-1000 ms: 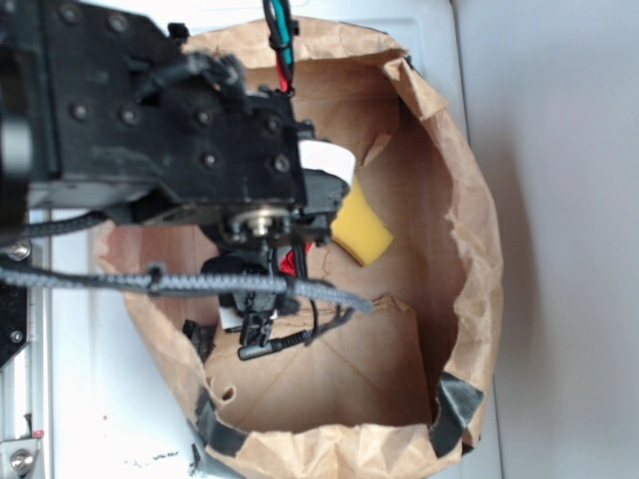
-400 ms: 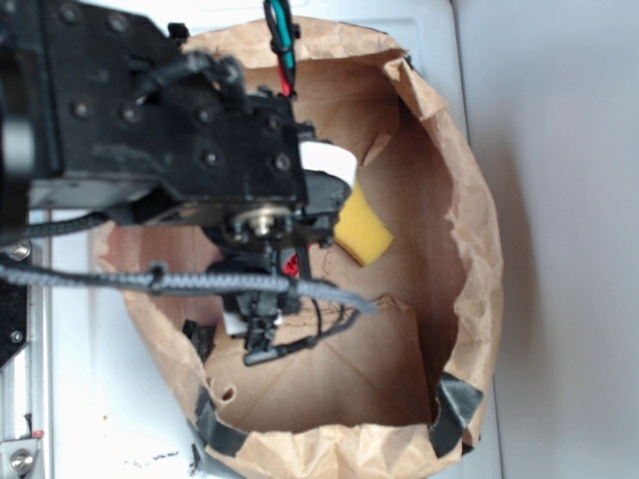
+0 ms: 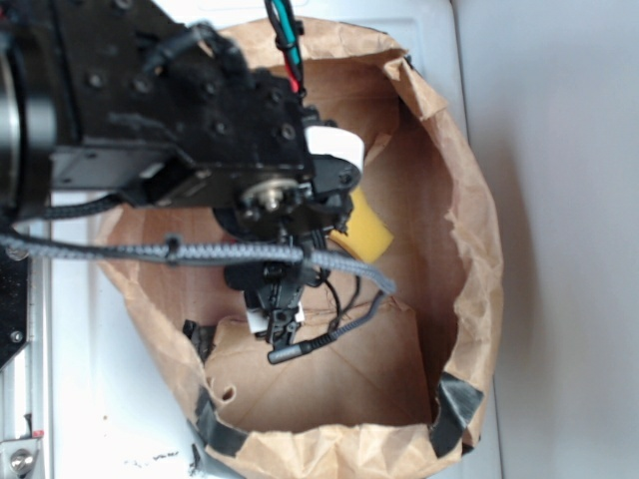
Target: Grab the red paper.
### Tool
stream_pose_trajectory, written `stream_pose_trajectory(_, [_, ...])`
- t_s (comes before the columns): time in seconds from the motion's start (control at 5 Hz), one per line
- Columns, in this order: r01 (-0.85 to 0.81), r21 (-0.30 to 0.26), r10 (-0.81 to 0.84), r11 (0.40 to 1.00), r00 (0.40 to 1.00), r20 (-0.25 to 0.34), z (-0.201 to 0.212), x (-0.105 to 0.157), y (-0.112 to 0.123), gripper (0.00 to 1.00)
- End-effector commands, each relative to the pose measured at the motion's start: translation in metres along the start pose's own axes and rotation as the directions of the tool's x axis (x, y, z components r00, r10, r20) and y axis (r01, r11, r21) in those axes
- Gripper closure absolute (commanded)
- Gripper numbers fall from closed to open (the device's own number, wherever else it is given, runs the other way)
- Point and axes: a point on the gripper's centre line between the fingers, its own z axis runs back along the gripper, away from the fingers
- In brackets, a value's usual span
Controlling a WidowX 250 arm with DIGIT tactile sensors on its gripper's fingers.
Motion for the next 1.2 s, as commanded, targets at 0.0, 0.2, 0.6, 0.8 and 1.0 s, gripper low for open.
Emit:
stream_pose_trajectory(0.0, [-0.03, 0.003, 0.03, 1.0, 0.997, 0.076, 0.015, 0.013, -0.003, 0.0])
stream_pose_trajectory(0.2, [-0.037, 0.049, 0.032, 0.998, 0.995, 0.099, 0.003, 0.012, -0.005, 0.0])
stream_pose_trajectory(0.6, [-0.061, 0.143, 0.038, 0.988, 0.987, 0.156, -0.027, 0.007, -0.005, 0.0])
stream_pose_trajectory(0.8, [-0.074, 0.156, 0.047, 0.985, 0.985, 0.169, -0.037, 0.004, -0.011, 0.0])
stream_pose_trajectory(1.0, [-0.077, 0.17, 0.048, 0.983, 0.985, 0.166, -0.042, 0.001, -0.013, 0.0])
